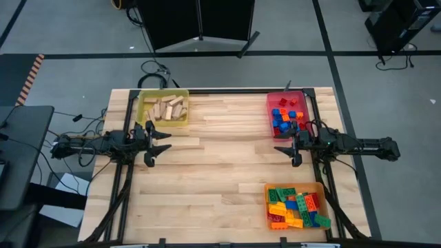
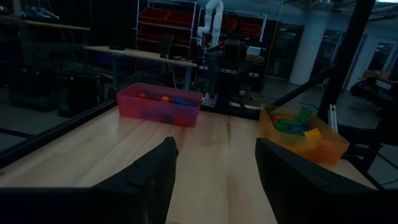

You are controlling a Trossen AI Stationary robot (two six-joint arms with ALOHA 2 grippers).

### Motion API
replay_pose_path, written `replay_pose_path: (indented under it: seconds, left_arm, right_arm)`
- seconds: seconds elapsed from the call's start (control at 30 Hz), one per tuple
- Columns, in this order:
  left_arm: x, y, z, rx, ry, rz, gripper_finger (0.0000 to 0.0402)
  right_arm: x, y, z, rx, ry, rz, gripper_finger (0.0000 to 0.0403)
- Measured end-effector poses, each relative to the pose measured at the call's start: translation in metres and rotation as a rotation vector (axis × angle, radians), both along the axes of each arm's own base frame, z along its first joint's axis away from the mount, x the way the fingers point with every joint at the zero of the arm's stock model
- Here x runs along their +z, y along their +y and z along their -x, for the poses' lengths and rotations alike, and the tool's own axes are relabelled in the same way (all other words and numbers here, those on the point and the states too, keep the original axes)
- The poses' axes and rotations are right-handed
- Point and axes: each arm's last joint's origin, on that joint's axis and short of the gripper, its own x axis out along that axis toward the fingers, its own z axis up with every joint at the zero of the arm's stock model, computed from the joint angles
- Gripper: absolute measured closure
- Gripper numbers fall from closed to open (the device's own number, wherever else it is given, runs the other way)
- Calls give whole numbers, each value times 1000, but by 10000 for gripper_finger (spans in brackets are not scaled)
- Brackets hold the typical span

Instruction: Sort blocks by size

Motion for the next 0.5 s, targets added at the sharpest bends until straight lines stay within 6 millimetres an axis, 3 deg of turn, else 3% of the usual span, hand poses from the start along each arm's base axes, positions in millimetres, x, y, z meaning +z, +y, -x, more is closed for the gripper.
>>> replay_pose_path:
  seconds: [0.5]
  left_arm:
    - [0,0,0,0,0,0,177]
  right_arm:
    - [0,0,0,0,0,0,170]
